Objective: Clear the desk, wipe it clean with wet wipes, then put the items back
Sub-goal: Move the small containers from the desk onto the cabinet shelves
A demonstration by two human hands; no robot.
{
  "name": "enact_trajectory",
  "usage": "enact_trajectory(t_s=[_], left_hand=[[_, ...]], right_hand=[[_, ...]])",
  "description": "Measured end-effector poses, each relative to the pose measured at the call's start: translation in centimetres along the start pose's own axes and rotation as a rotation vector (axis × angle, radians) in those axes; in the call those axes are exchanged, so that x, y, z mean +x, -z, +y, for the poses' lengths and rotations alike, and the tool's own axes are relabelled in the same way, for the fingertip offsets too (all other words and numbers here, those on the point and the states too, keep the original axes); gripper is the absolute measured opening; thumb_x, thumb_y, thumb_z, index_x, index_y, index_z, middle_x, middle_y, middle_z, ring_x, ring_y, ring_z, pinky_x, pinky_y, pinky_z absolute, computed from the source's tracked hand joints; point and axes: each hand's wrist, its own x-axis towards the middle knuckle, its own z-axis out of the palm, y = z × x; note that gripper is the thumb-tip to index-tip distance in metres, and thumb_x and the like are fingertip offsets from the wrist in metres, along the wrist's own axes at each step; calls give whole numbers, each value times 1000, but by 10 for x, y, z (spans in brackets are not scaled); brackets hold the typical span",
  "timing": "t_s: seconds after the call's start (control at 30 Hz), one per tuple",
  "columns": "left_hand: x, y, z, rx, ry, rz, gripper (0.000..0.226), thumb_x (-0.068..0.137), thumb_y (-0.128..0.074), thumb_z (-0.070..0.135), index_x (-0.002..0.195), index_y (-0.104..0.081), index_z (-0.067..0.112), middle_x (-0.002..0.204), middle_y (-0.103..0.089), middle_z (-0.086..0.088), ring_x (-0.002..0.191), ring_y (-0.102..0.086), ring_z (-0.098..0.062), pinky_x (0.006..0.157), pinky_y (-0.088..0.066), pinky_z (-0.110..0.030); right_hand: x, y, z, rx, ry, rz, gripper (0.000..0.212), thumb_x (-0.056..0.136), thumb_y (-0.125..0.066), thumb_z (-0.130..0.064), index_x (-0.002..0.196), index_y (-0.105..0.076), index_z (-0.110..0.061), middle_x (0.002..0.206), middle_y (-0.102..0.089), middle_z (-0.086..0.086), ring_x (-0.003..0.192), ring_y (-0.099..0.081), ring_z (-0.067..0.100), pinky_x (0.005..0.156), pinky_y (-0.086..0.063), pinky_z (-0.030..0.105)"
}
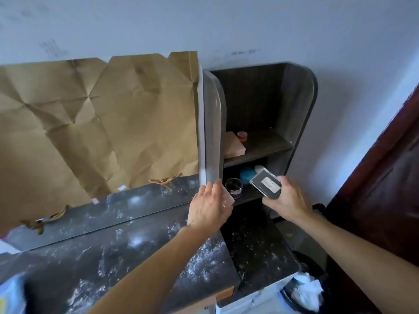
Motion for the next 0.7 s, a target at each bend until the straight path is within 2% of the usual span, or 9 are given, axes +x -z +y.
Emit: enact_trajectory(t_s=[0.1,0.2,0.27,0.37,0.5,0.57,0.6,0.7], left_hand=[[38,1,27,-20,-77,1,66,84,-61,45,137,-35,15,124,-49,-1,116,-45,-22,98,-38,-33],[83,0,51,1,-112,13,68,82,-64,44,138,-37,15,125,-46,-4,115,-45,-23,96,-40,-34],[114,-6,66,22,-117,24,71,82,-64,40,142,-36,12,125,-44,-7,114,-46,-26,95,-41,-35],[137,-6,68,99,-82,-6,69,82,-64,40,140,-38,12,129,-48,-6,117,-48,-26,97,-37,-36],[144,-5,47,132,12,-90,63,80,-67,42,129,-38,16,128,-54,-4,116,-51,-25,97,-36,-37],[192,-42,76,120,137,-83,67,80,-67,44,132,-36,17,129,-54,-3,117,-50,-25,100,-36,-38],[192,-38,74,107,160,-98,67,80,-67,46,133,-37,17,129,-54,-3,118,-49,-24,102,-33,-38],[193,-41,66,85,143,-97,64,79,-67,51,129,-44,18,128,-55,-2,121,-47,-23,107,-29,-38]], right_hand=[[32,28,7,-20,16,86,69,65,-74,-49,122,-48,-20,111,-50,3,96,-58,29,71,-41,32],[71,54,9,-9,13,116,70,63,-70,-51,122,-48,-22,112,-48,2,98,-57,30,77,-46,37],[97,66,13,-24,27,96,69,65,-66,-52,124,-45,-23,115,-51,3,100,-57,30,76,-46,37],[113,69,4,-107,99,66,69,72,-62,-53,130,-39,-25,118,-54,7,102,-57,32,74,-45,37],[114,61,-17,-307,193,32,57,78,-56,-55,124,-44,-23,109,-56,10,97,-59,32,68,-38,35],[172,60,26,-341,266,27,55,80,-54,-54,122,-45,-20,108,-56,10,96,-59,31,66,-35,34],[169,56,23,-373,294,18,55,82,-53,-55,122,-45,-18,108,-56,10,96,-59,30,65,-34,34],[165,46,18,-400,332,37,57,85,-52,-55,124,-44,-15,110,-57,11,97,-59,29,67,-39,34]])
